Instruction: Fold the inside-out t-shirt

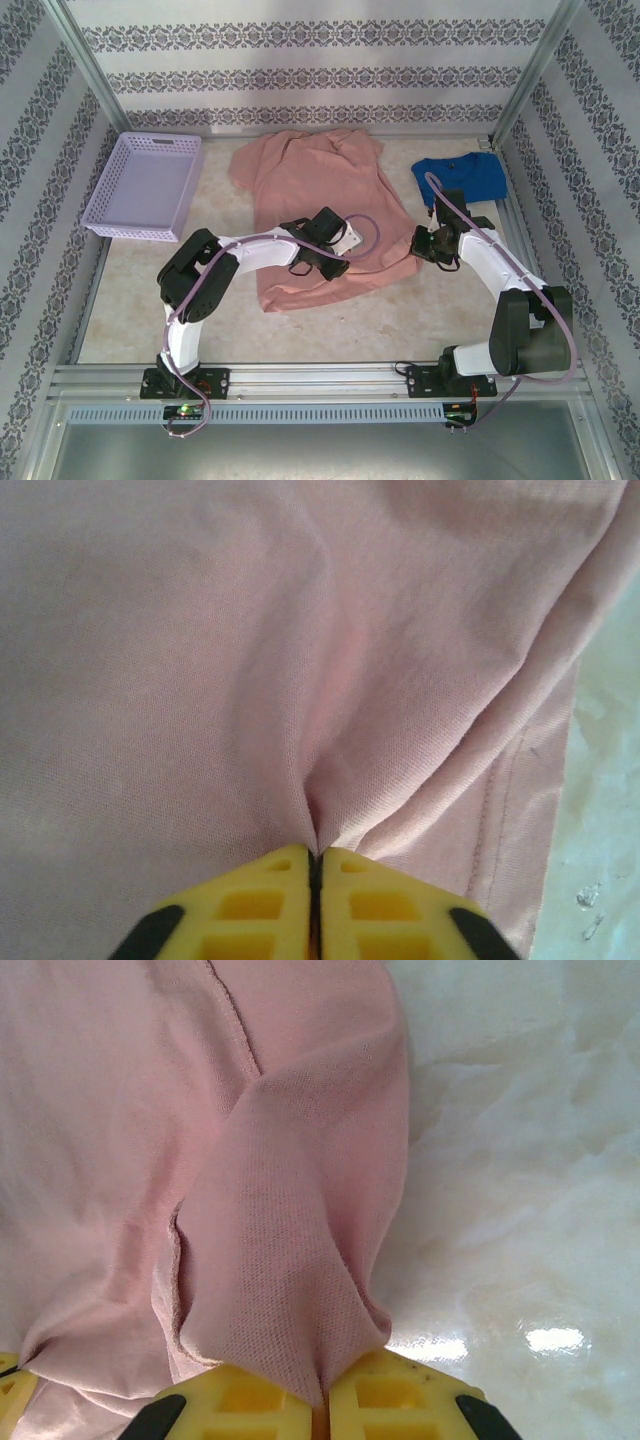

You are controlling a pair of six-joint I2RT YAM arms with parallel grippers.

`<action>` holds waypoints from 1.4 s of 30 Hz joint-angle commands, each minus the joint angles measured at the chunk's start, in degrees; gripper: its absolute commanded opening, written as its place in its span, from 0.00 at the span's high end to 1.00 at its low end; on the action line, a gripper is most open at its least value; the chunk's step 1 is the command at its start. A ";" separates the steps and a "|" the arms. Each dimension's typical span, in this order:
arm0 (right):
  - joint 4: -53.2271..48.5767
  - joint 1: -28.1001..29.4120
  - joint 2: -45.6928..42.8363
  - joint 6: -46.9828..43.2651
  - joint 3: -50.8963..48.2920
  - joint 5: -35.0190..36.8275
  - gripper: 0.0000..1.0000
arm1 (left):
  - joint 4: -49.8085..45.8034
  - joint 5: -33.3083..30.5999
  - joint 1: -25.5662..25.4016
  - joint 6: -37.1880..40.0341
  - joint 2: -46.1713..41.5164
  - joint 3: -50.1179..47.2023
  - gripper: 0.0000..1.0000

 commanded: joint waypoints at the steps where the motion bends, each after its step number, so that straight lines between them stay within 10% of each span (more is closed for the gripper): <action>1: -1.00 -0.38 -1.07 -0.65 -0.66 1.22 0.88 | -1.42 1.77 0.95 -0.36 0.16 1.33 0.98; 10: -4.57 4.39 -6.75 -2.92 -0.02 18.40 0.60 | 1.35 7.88 2.65 -9.89 -7.93 -1.89 1.00; 15: 1.61 8.31 -13.13 -3.73 -3.96 11.94 0.51 | 1.48 9.31 3.73 -11.41 -8.88 -3.34 0.98; 21: 22.07 18.49 -17.92 -1.00 -14.84 -8.38 0.54 | 4.08 11.52 7.36 -20.29 -10.19 -3.38 1.00; 30: 67.52 44.80 -1.36 -9.81 -26.29 18.62 0.76 | 3.53 17.24 13.07 -33.19 -15.66 -1.99 1.00; 42: 85.35 45.18 23.42 -23.27 -18.92 25.77 0.82 | -11.82 16.30 13.60 -27.15 -20.76 7.66 1.00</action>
